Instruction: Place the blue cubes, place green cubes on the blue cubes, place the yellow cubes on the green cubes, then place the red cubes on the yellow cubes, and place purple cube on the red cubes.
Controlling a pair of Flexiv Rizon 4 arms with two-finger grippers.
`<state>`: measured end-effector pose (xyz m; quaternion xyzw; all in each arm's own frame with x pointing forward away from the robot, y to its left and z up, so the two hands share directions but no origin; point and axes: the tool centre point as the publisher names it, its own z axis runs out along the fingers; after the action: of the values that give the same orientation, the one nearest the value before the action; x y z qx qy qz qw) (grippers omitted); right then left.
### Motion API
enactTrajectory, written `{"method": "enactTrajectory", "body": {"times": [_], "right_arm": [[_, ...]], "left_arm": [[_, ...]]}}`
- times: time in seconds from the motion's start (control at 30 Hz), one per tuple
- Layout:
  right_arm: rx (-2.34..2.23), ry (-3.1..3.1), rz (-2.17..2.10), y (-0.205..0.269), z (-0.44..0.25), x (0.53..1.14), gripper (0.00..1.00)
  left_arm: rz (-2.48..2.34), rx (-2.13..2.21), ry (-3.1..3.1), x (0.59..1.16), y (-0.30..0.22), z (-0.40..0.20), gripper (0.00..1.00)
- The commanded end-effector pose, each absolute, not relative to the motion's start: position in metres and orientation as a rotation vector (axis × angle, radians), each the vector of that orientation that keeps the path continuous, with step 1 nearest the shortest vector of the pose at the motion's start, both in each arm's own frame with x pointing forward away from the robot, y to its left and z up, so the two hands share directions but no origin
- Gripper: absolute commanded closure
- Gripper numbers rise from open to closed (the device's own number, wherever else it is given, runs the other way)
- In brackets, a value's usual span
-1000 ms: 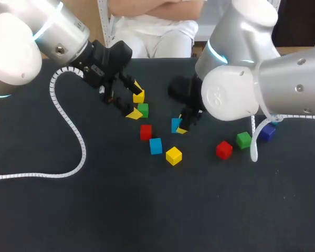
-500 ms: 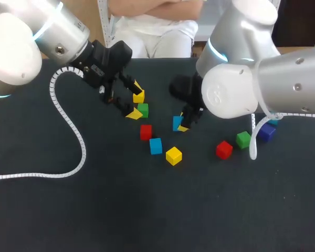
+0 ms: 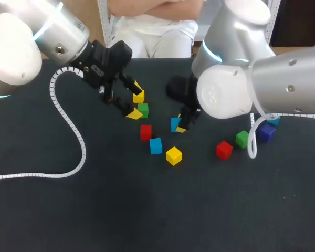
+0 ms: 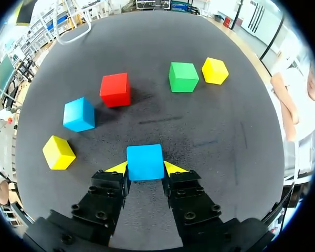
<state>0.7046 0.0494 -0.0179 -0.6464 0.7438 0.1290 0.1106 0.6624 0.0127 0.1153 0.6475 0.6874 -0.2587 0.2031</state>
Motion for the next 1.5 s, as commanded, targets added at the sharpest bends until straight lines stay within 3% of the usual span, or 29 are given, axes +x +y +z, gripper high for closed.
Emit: {"method": "enactTrajectory", "body": {"times": [0.03,0.63,0.67,0.7,0.77,0.8,0.83,1.5], "right_arm": [[-1.899,2.190,0.375,0.050,-0.018,0.707,1.00],[-1.908,2.201,0.364,0.051,-0.017,0.707,0.98],[-1.908,2.201,0.364,0.052,-0.017,0.706,0.92],[-1.908,2.202,0.367,0.052,-0.017,0.706,0.71],[-1.907,2.204,0.369,0.051,-0.017,0.705,0.53],[-1.903,2.210,0.372,0.051,-0.017,0.705,0.17],[-1.900,2.213,0.376,0.050,-0.017,0.704,0.00],[-1.805,2.219,0.488,0.017,0.015,0.696,0.00]], "left_arm": [[-0.721,1.809,1.921,0.663,0.013,0.116,0.00],[-0.721,1.809,1.921,0.663,0.013,0.116,0.00],[-0.721,1.809,1.921,0.663,0.013,0.116,0.00],[-0.721,1.809,1.921,0.663,0.013,0.116,0.00],[-0.721,1.809,1.921,0.663,0.013,0.116,0.00],[-0.721,1.809,1.921,0.663,0.013,0.116,0.00],[-0.721,1.809,1.921,0.663,0.013,0.116,0.00],[-0.721,1.809,1.921,0.663,0.013,0.116,0.00]]}}
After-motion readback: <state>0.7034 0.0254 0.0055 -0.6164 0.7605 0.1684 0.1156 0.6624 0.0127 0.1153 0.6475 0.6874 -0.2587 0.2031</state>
